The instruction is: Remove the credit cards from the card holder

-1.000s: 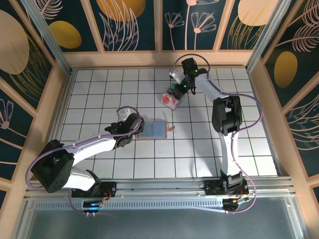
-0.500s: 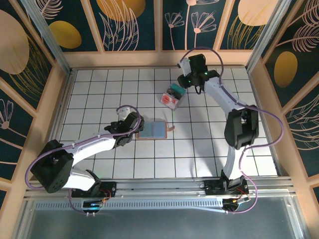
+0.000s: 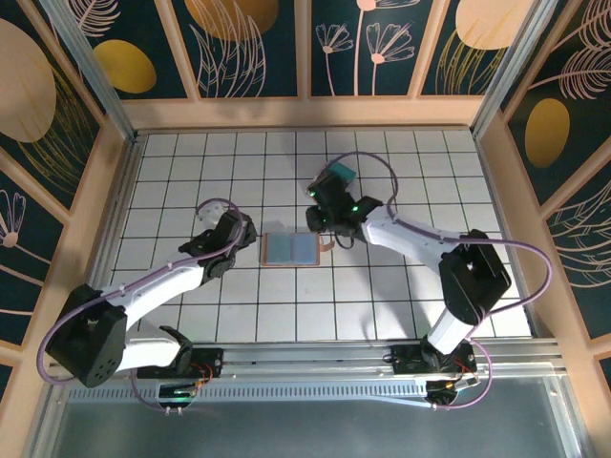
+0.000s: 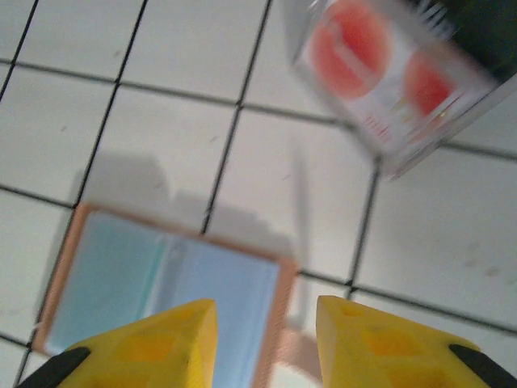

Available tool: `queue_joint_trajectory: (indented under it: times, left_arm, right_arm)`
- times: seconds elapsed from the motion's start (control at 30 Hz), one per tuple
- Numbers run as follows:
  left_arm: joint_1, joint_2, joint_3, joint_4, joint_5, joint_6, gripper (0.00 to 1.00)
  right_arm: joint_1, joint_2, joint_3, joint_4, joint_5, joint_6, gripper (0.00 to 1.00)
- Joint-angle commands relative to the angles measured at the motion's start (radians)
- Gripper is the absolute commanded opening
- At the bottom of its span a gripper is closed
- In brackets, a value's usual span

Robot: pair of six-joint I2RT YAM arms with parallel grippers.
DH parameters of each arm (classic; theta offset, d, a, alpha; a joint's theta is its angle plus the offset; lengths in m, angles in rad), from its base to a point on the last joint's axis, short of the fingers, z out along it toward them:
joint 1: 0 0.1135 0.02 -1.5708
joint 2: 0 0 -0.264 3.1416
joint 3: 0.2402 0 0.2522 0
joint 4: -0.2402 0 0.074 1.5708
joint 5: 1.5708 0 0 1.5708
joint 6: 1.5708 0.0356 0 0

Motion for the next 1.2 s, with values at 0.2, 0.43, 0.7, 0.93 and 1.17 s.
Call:
queue_joint_trajectory:
  times: [0.2, 0.43, 0.7, 0.93, 1.17]
  left_arm:
    - [0.127, -0.146, -0.126, 0.005, 0.042, -0.081, 0.99]
    - [0.131, -0.238, -0.194, 0.021, 0.021, -0.1, 0.99]
    - [0.131, -0.225, -0.202, 0.047, 0.041, -0.094, 0.99]
    - [0.131, -0.186, -0.195, 0.069, 0.056, -0.068, 0.99]
    - [0.131, -0.116, -0.154, 0.056, 0.066, -0.048, 0.99]
  right_arm:
    - [0.175, 0.203, 0.088, 0.048, 0.064, 0.176, 0.45]
    - [0.194, 0.328, 0.187, 0.034, 0.051, 0.155, 0.56]
    - [0.195, 0.366, 0.203, 0.053, 0.035, 0.138, 0.63]
    - [0.197, 0.41, 0.202, 0.067, -0.03, 0.111, 0.64]
    - [0.205, 0.404, 0.181, 0.031, -0.11, 0.064, 0.51]
